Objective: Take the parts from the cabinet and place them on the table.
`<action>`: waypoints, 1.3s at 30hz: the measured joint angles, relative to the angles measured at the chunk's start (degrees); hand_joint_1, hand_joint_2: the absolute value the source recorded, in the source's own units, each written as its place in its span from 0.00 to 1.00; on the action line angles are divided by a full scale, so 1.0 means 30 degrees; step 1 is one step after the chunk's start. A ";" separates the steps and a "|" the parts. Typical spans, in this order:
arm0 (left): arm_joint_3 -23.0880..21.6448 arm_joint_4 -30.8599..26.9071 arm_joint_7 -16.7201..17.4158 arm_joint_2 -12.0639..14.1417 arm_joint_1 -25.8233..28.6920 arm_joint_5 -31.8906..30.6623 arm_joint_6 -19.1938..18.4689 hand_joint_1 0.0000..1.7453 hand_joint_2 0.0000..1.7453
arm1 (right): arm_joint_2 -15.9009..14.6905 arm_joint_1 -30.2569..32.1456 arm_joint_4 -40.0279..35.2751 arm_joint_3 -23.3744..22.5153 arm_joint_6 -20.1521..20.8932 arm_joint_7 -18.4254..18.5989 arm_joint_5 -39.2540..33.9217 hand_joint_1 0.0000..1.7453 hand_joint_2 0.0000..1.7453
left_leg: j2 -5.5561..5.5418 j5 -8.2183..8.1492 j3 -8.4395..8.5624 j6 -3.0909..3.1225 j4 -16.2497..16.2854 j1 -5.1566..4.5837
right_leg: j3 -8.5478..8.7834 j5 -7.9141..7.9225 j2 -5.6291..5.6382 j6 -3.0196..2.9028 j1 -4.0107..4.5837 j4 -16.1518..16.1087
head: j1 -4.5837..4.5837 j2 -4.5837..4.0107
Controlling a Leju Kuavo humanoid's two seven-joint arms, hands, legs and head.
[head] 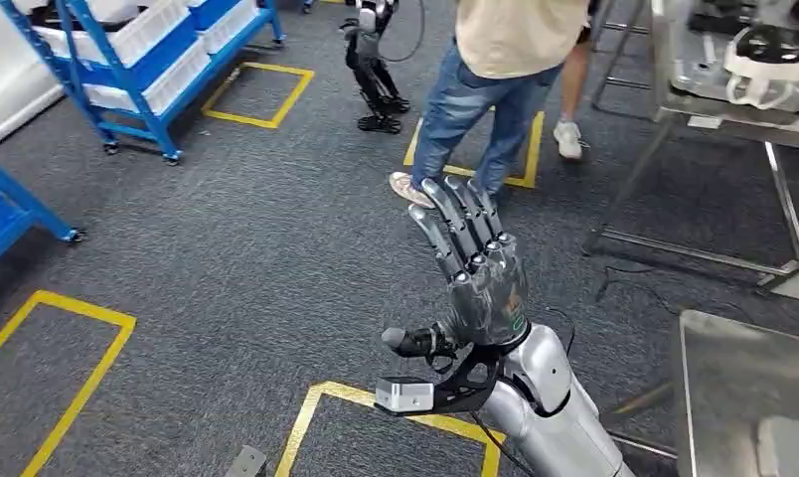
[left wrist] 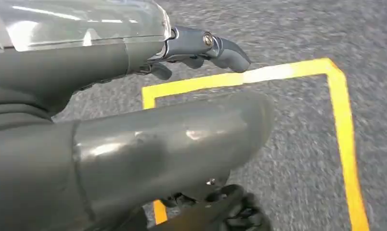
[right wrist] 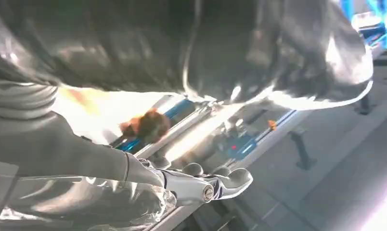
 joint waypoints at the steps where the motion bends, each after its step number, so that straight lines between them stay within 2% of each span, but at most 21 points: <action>1: 0.0000 0.0000 0.0000 0.0007 0.0042 0.0000 0.0015 0.00 0.00 | -0.0007 0.0000 0.0022 0.0000 0.0000 0.0000 -0.0015 0.00 0.00 | 0.0067 0.0599 0.0456 -0.0004 -0.0835 0.0023 | 0.0005 -0.0046 -0.0253 0.0036 0.0000 0.0033 | 0.0000 0.0000; 3: 0.0000 0.0000 -0.0007 0.0007 0.0055 0.0015 0.0036 0.00 0.00 | 0.0000 0.0004 0.0036 0.0000 0.0000 0.0000 -0.0022 0.00 0.00 | 0.0569 0.2104 0.2293 0.0085 -0.4092 0.0023 | 0.0071 -0.0186 -0.0682 0.0120 -0.0004 0.0130 | 0.0000 0.0000; 4: 0.0000 0.0000 -0.0029 0.0015 0.0031 0.0022 0.0051 0.00 0.00 | 0.0000 0.0009 0.0036 -0.0007 0.0000 0.0000 -0.0022 0.00 0.00 | 0.1250 0.2099 0.2871 0.0164 -0.5348 -0.0049 | 0.0122 -0.0252 -0.0855 0.0219 0.0029 0.0172 | 0.0000 0.0000; 5: 0.0000 0.0000 -0.0051 0.0015 0.0003 0.0022 0.0051 0.00 0.00 | 0.0000 0.0014 0.0036 -0.0058 0.0000 -0.0043 -0.0022 0.00 0.00 | 0.1385 0.2086 0.2985 0.0380 -0.5478 -0.0240 | 0.0103 -0.0319 -0.1012 0.0345 0.0194 0.0210 | 0.0007 0.0000; 9: 0.0000 0.0000 -0.0058 0.0015 0.0145 0.0022 0.0058 0.00 0.00 | 0.0007 0.0096 0.0022 -0.0153 0.0000 -0.0167 -0.0044 0.00 0.00 | 0.0566 0.2242 0.2981 0.0811 -0.5682 -0.0186 | 0.0270 -0.0387 -0.1523 0.0744 0.0196 0.0068 | 0.0014 0.0000; 11: 0.0000 0.0000 -0.0080 -0.0015 0.0163 0.0022 0.0058 0.00 0.00 | 0.0007 0.0109 0.0022 -0.0197 -0.0007 -0.0211 -0.0058 0.00 0.00 | 0.0261 0.2357 0.3027 0.0998 -0.5825 -0.0096 | -0.0222 -0.1281 0.0258 0.0911 0.0012 0.1243 | 0.0029 0.0000; 14: 0.0000 0.0000 -0.0080 -0.0015 0.0018 0.0022 0.0058 0.00 0.00 | -0.0036 0.0371 0.0036 -0.0372 -0.0007 -0.0219 -0.0058 0.00 0.00 | -0.0374 0.2399 0.2949 0.1109 -0.5812 -0.0133 | -0.2218 -0.2933 0.0835 0.0964 0.0007 0.5188 | 0.0029 0.0000; 16: 0.0000 0.0000 -0.0073 -0.0015 0.0061 0.0022 0.0058 0.00 0.00 | -0.0036 0.0516 0.0044 -0.0386 -0.0007 -0.0277 -0.0058 0.00 0.00 | -0.0884 0.2396 0.2952 0.1102 -0.5750 -0.0129 | -0.2374 -0.2233 0.0853 0.0962 -0.0016 0.5150 | 0.0029 0.0000; 18: 0.0000 0.0000 -0.0073 -0.0037 0.0068 0.0022 0.0051 0.00 0.00 | -0.0036 0.0515 0.0036 -0.0430 -0.0007 -0.0299 -0.0051 0.00 0.00 | -0.1418 0.2359 0.2952 0.1040 -0.5621 -0.0118 | -0.1173 -0.0424 0.1069 0.0904 -0.0089 0.2413 | 0.0029 0.0000; 19: 0.0000 0.0000 -0.0073 -0.0058 0.0063 0.0022 0.0051 0.00 0.00 | -0.0036 0.0515 0.0036 -0.0452 -0.0007 -0.0321 -0.0051 0.00 0.00 | -0.1626 0.2305 0.2898 0.0954 -0.5544 -0.0101 | -0.0563 0.0183 0.1755 0.0856 -0.0170 0.1015 | 0.0029 0.0000; 20: 0.0000 0.0000 -0.0051 -0.0073 0.0014 0.0022 0.0051 0.00 0.00 | -0.0036 0.0537 0.0036 -0.0466 -0.0007 -0.0335 -0.0036 0.00 0.00 | -0.1796 0.2294 0.2749 0.0839 -0.5432 -0.0180 | -0.0448 -0.0148 0.2725 0.0792 -0.0217 0.0601 | 0.0022 0.0000; 24: 0.0000 0.0000 -0.0014 -0.0045 0.0045 0.0015 0.0044 0.00 0.00 | -0.0008 0.0608 0.0029 -0.0517 0.0000 -0.0372 0.0059 0.00 0.00 | -0.2675 0.2485 0.2394 0.0289 -0.5480 -0.0014 | -0.0357 -0.0024 0.1962 0.0427 -0.0225 0.0366 | 0.0022 0.0000; 26: 0.0000 0.0000 0.0007 -0.0044 0.0069 0.0000 0.0044 0.00 0.00 | 0.0029 0.0627 0.0001 -0.0517 0.0000 -0.0379 0.0066 0.00 0.00 | -0.0782 0.1827 0.2090 0.0220 -0.4457 -0.0133 | -0.0178 -0.0003 0.1442 0.0191 -0.0174 0.0225 | -0.0015 0.0000; 27: 0.0000 0.0000 0.0007 -0.0073 -0.0006 -0.0007 0.0044 0.00 0.00 | 0.0029 0.0636 -0.0015 -0.0525 0.0000 -0.0379 0.0073 0.00 0.00 | -0.0293 0.1079 0.1438 0.0149 -0.3107 -0.0104 | -0.0165 -0.0038 0.1096 0.0044 -0.0100 0.0226 | 0.0000 0.0000; 29: 0.0000 0.0000 0.0007 -0.0102 -0.0054 -0.0007 0.0044 0.00 0.00 | 0.0029 0.0710 -0.0015 -0.0576 0.0000 -0.0379 0.0073 0.00 0.00 | -0.0036 -0.0204 -0.0001 0.0071 -0.0116 -0.0036 | -0.0178 -0.0088 0.0471 -0.0029 -0.0001 0.0238 | 0.0000 0.0000; 30: 0.0000 0.0000 0.0007 -0.0102 -0.0022 -0.0007 0.0044 0.00 0.00 | 0.0029 0.0751 -0.0015 -0.0576 0.0000 -0.0379 0.0073 0.00 0.00 | 0.0004 -0.0274 -0.0322 0.0041 0.0592 -0.0020 | -0.0175 -0.0096 0.0179 -0.0024 0.0016 0.0241 | -0.0007 0.0000; 32: 0.0000 0.0000 0.0007 -0.0102 0.0044 -0.0007 0.0044 0.00 0.00 | 0.0029 0.0767 -0.0015 -0.0583 0.0000 -0.0379 0.0073 0.00 0.00 | 0.0080 0.0721 0.0450 0.0059 -0.0813 0.0000 | -0.0141 -0.0140 -0.0295 0.0003 0.0026 0.0248 | -0.0007 0.0000; 33: 0.0000 0.0000 0.0007 -0.0102 0.0044 -0.0007 0.0044 0.00 0.00 | 0.0036 0.0765 -0.0015 -0.0583 0.0000 -0.0379 0.0073 0.00 0.00 | 0.0288 0.1578 0.1496 0.0126 -0.2674 -0.0007 | -0.0092 -0.0174 -0.0546 0.0041 0.0027 0.0250 | -0.0007 0.0000; 34: 0.0000 0.0000 0.0007 -0.0095 0.0025 -0.0007 0.0051 0.00 0.00 | 0.0036 0.0762 -0.0022 -0.0583 0.0000 -0.0379 0.0073 0.00 0.00 | 0.0803 0.2242 0.2563 0.0240 -0.4517 -0.0048 | -0.0010 -0.0235 -0.0763 0.0105 0.0039 0.0251 | -0.0007 0.0000; 35: 0.0000 0.0000 0.0007 -0.0095 -0.0023 -0.0007 0.0044 0.00 0.00 | 0.0036 0.0764 -0.0022 -0.0583 0.0000 -0.0379 0.0073 0.00 0.00 | 0.1616 0.1927 0.2957 0.0339 -0.5366 -0.0266 | 0.0024 -0.0290 -0.0932 0.0191 0.0128 0.0255 | 0.0000 0.0000; 39: 0.0000 0.0000 0.0007 -0.0095 0.0061 -0.0007 0.0044 0.00 0.00 | 0.0044 0.0756 -0.0022 -0.0626 0.0000 -0.0386 0.0124 0.00 0.00 | 0.0739 0.2076 0.2879 0.0737 -0.5431 -0.0379 | 0.0176 -0.0350 -0.1532 0.0560 0.0208 0.0164 | 0.0007 0.0000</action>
